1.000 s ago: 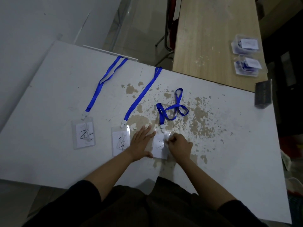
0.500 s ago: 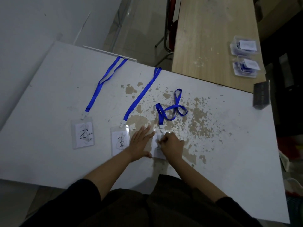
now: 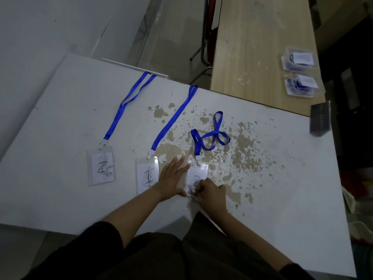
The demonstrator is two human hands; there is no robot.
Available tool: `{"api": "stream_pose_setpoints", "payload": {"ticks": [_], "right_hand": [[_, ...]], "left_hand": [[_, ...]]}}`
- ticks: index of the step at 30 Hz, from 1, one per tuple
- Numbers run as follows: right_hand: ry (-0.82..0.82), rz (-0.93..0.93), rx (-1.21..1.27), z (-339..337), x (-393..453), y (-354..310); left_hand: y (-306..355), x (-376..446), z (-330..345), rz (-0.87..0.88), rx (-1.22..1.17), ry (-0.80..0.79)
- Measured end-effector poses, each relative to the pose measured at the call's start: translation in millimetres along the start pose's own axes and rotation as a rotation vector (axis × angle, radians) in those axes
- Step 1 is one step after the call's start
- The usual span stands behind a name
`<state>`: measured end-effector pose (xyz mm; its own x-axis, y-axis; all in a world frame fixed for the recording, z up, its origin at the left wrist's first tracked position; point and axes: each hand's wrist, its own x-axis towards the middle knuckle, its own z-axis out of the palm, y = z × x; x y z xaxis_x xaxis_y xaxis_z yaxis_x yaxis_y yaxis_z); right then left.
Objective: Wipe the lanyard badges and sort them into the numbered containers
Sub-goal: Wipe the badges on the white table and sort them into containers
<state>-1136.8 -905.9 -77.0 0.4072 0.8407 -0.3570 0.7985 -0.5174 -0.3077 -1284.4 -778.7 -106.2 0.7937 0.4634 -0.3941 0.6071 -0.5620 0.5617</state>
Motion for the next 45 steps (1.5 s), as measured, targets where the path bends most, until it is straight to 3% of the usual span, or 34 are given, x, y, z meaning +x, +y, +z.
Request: {"api": "stream_pose_setpoints", "payload": {"ticks": [5,10,16,21,26,29,32,36,41,43,45], "right_hand": [[0.066,0.161,0.067,-18.8,16.7,10.9],[-0.003,-0.037,-0.012,-2.5,-3.2,4.1],[0.117,0.265,0.138,-26.9,49.4,0.7],[0.071,0.097,0.136,-8.4,41.8,-23.3],[0.085,0.247,0.166,-24.2,49.2,-9.1],[-0.018,0.095,0.096,-8.8,17.2,-10.9],[-0.006,0.019,-0.002,-2.8,-4.6,3.1],[0.055,0.193,0.081,-13.6,6.0,14.2],[0.063,0.123,0.062,-3.9,-11.5,11.8],[0.072,0.219,0.096,-12.8,-3.8,19.6],[0.093,0.342,0.284,-21.1,3.6,25.9]], "left_hand": [[-0.2,1.0,1.2,0.007,-0.009,0.013],[-2.0,2.0,2.8,0.003,0.001,0.011],[-0.3,-0.8,-0.8,0.013,0.0,0.01],[-0.2,-2.0,-0.5,0.037,0.011,0.027],[0.3,-2.3,-1.4,0.021,-0.017,0.006],[0.6,-1.6,-2.5,0.022,-0.022,0.004],[0.8,-1.3,-2.1,0.024,-0.029,0.0],[1.2,-2.4,-4.0,0.015,-0.046,0.003],[3.2,-1.2,-5.0,-0.005,-0.032,-0.004],[4.2,-1.3,-5.6,-0.019,-0.031,-0.002],[5.6,0.1,-6.0,-0.027,-0.023,-0.004]]}}
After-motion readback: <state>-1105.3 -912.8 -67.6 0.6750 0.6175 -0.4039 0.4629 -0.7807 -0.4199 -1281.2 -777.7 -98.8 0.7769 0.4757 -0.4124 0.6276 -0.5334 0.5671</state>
